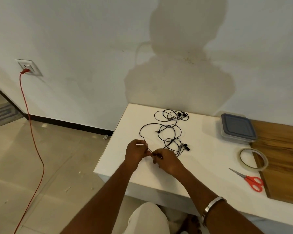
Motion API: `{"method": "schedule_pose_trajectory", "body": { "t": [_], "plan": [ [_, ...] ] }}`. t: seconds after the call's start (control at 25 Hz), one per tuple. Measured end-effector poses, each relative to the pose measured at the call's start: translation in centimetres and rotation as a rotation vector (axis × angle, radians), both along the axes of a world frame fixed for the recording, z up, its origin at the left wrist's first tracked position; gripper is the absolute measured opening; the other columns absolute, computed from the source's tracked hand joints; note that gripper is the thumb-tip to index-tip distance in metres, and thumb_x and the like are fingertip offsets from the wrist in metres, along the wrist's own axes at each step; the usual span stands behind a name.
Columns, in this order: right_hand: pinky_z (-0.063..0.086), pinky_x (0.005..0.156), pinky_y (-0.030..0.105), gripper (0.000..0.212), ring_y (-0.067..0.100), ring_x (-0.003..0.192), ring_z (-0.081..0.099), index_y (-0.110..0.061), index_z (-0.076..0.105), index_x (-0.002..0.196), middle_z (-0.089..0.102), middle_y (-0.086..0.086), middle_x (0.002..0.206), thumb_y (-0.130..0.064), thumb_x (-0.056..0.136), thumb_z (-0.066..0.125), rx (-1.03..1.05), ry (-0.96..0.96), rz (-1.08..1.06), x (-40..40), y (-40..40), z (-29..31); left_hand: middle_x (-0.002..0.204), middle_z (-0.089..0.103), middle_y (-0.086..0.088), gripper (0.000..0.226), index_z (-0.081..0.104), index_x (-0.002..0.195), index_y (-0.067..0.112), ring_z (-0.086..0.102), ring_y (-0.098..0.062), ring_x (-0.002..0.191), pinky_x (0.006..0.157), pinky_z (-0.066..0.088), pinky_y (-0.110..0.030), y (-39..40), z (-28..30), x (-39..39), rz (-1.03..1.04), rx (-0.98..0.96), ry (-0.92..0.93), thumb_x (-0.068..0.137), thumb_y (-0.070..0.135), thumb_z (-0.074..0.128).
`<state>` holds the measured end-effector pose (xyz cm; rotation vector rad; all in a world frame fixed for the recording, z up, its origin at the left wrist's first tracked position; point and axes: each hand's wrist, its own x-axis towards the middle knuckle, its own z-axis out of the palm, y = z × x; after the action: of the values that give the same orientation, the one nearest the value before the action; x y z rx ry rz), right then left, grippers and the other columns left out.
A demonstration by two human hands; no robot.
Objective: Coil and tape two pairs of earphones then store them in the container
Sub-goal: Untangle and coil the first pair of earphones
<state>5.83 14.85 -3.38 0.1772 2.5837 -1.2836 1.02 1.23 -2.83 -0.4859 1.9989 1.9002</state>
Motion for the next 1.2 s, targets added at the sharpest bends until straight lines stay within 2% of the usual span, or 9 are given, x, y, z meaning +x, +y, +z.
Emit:
{"method": "schedule_pose_trajectory", "body": {
  "t": [0.16,0.24,0.36,0.48,0.56,0.64,0.84,1.04,1.2],
  "plan": [
    [0.045,0.064,0.016,0.020,0.001,0.061,0.055,-0.014,0.067,0.103,0.067,-0.003,0.080,-0.027,0.094,0.055,0.005,0.041,-0.065,0.0,0.9,0.5,0.094,0.063,-0.017,0.023,0.051,0.113,0.004,0.065,-0.024,0.066,0.066,0.059,-0.033,0.7,0.1,0.6,0.017,-0.013,-0.040,0.095,0.016,0.058],
    [0.046,0.067,0.019,0.020,0.002,0.062,0.056,-0.015,0.067,0.101,0.067,-0.003,0.080,-0.028,0.095,0.054,-0.002,0.055,-0.086,0.2,1.2,0.6,0.093,0.062,-0.016,0.023,0.050,0.110,0.005,0.066,-0.027,0.073,0.065,0.058,-0.035,1.2,0.5,1.4,0.004,0.089,-0.153,0.100,0.025,0.048],
    [0.045,0.066,0.022,0.021,0.005,0.062,0.057,-0.016,0.065,0.094,0.066,-0.002,0.078,-0.028,0.097,0.049,-0.004,0.068,-0.063,0.4,1.6,0.9,0.096,0.068,-0.013,0.040,0.060,0.106,0.005,0.067,-0.028,0.088,0.080,0.056,-0.038,1.8,0.9,2.0,-0.105,0.248,-0.204,0.103,0.037,0.036],
    [0.044,0.064,0.017,0.019,0.005,0.065,0.060,-0.019,0.065,0.100,0.066,-0.005,0.078,-0.027,0.097,0.049,-0.056,0.086,-0.038,0.9,2.2,1.3,0.094,0.068,-0.011,0.034,0.062,0.101,0.007,0.066,-0.024,0.087,0.080,0.054,-0.036,2.8,1.7,1.9,-0.106,0.342,-0.166,0.104,0.030,0.037],
    [0.042,0.068,0.010,0.019,0.001,0.073,0.059,-0.020,0.067,0.108,0.064,-0.013,0.087,-0.023,0.095,0.054,-0.054,0.182,-0.032,1.5,2.7,1.7,0.093,0.069,-0.011,0.027,0.059,0.099,0.007,0.066,-0.025,0.085,0.080,0.054,-0.036,3.4,2.4,1.8,-0.083,0.408,-0.174,0.103,0.024,0.039],
    [0.040,0.068,0.006,0.017,0.000,0.076,0.055,-0.019,0.070,0.104,0.057,-0.017,0.090,-0.021,0.092,0.059,-0.010,0.282,-0.025,2.5,3.1,2.3,0.089,0.072,-0.011,0.024,0.057,0.097,0.007,0.069,-0.026,0.083,0.085,0.052,-0.040,3.9,3.0,1.9,-0.075,0.502,-0.188,0.103,0.021,0.039],
    [0.043,0.073,0.012,0.014,0.005,0.085,0.059,-0.024,0.071,0.097,0.064,-0.009,0.094,-0.029,0.091,0.059,-0.032,0.221,-0.026,5.0,4.2,2.2,0.080,0.068,-0.010,0.023,0.057,0.098,0.006,0.072,-0.025,0.074,0.078,0.056,-0.040,4.5,4.7,2.0,-0.003,0.664,-0.145,0.103,0.018,0.039],
    [0.043,0.073,0.011,0.010,0.003,0.089,0.060,-0.034,0.065,0.090,0.065,-0.011,0.097,-0.030,0.092,0.056,-0.034,0.176,-0.069,6.9,6.4,3.0,0.074,0.061,-0.009,0.021,0.056,0.095,0.006,0.066,-0.027,0.075,0.076,0.056,-0.040,4.9,7.5,2.2,0.037,0.653,-0.086,0.103,0.015,0.039],
    [0.039,0.077,0.005,0.013,-0.002,0.099,0.057,-0.034,0.058,0.102,0.063,-0.013,0.106,-0.030,0.091,0.059,-0.072,0.246,-0.090,6.8,6.7,5.2,0.092,0.073,-0.012,0.023,0.054,0.094,0.010,0.070,-0.025,0.091,0.085,0.052,-0.037,6.4,8.2,3.3,-0.044,0.613,-0.065,0.104,0.018,0.034]
  ]
}}
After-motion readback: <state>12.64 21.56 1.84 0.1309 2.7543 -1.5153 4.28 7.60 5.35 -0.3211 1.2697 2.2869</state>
